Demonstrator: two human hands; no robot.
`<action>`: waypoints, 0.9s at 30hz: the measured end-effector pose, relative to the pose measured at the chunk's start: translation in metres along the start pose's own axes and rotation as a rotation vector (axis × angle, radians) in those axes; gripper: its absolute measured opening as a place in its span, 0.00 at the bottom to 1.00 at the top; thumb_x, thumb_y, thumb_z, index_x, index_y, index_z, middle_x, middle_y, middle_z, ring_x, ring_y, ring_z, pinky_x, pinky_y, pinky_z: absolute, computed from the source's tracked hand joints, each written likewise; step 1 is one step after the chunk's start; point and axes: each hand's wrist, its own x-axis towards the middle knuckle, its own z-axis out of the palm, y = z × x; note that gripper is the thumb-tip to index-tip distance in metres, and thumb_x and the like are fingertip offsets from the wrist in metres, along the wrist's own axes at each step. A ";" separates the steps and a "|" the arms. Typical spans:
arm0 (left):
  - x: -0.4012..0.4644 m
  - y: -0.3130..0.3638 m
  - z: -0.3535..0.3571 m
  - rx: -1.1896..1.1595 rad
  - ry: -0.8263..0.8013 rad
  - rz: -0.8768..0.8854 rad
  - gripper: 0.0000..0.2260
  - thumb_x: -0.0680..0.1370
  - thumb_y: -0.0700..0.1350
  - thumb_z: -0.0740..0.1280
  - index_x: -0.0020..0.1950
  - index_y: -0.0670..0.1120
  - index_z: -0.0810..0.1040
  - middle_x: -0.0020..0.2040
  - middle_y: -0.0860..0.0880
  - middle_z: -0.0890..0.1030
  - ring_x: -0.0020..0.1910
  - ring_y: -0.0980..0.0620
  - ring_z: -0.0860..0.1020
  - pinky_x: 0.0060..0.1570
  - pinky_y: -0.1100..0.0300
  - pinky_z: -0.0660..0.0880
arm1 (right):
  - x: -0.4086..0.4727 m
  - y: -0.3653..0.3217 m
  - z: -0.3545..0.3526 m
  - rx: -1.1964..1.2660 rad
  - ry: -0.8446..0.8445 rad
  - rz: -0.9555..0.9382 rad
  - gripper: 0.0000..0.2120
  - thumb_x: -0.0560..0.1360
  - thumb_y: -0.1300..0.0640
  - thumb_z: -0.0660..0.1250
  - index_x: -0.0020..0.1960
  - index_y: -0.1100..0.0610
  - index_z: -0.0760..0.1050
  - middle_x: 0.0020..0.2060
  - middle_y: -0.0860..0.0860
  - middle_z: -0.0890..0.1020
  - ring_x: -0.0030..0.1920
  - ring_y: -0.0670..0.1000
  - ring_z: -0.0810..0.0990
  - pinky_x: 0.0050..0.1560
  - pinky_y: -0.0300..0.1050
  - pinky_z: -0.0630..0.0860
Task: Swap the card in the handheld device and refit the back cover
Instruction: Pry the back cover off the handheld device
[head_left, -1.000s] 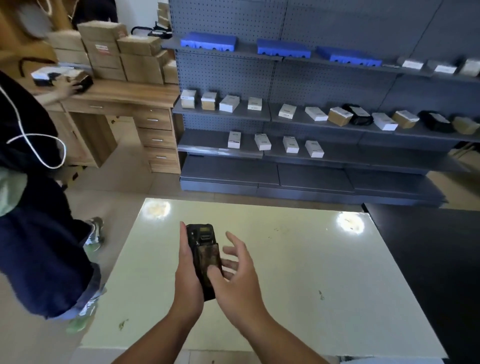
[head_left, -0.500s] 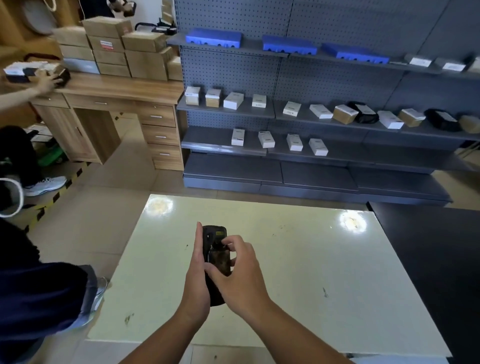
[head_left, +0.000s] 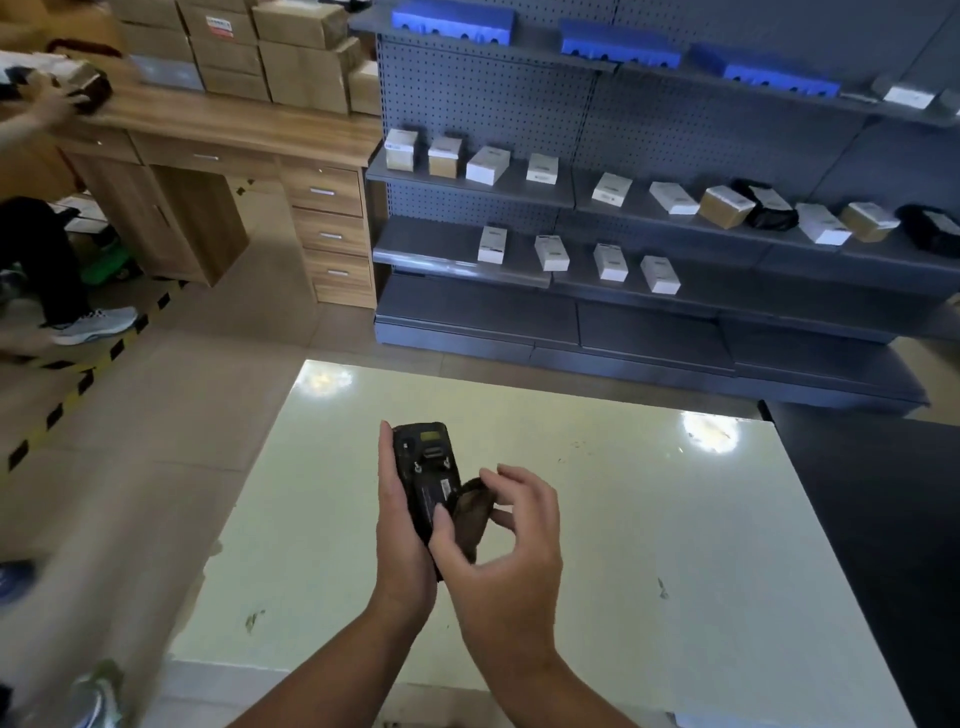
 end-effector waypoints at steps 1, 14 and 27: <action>0.003 -0.002 -0.001 -0.031 0.022 -0.007 0.25 0.77 0.70 0.60 0.65 0.58 0.80 0.54 0.44 0.83 0.53 0.46 0.83 0.59 0.46 0.80 | 0.000 0.001 0.001 0.020 0.030 -0.026 0.23 0.67 0.60 0.82 0.60 0.56 0.80 0.59 0.49 0.77 0.61 0.50 0.80 0.55 0.46 0.83; 0.016 -0.033 -0.039 -0.180 -0.046 -0.216 0.29 0.75 0.69 0.51 0.76 0.69 0.63 0.64 0.40 0.83 0.49 0.36 0.81 0.46 0.42 0.81 | 0.057 0.219 0.007 -0.744 -0.432 0.355 0.18 0.74 0.48 0.73 0.61 0.55 0.81 0.58 0.54 0.78 0.57 0.56 0.78 0.52 0.49 0.78; -0.003 -0.028 -0.060 -0.030 -0.045 -0.217 0.28 0.78 0.68 0.47 0.78 0.66 0.61 0.63 0.43 0.84 0.51 0.35 0.82 0.45 0.42 0.83 | 0.039 0.112 -0.001 -0.232 -0.508 -0.123 0.26 0.77 0.40 0.70 0.71 0.52 0.75 0.66 0.44 0.77 0.68 0.44 0.71 0.71 0.39 0.64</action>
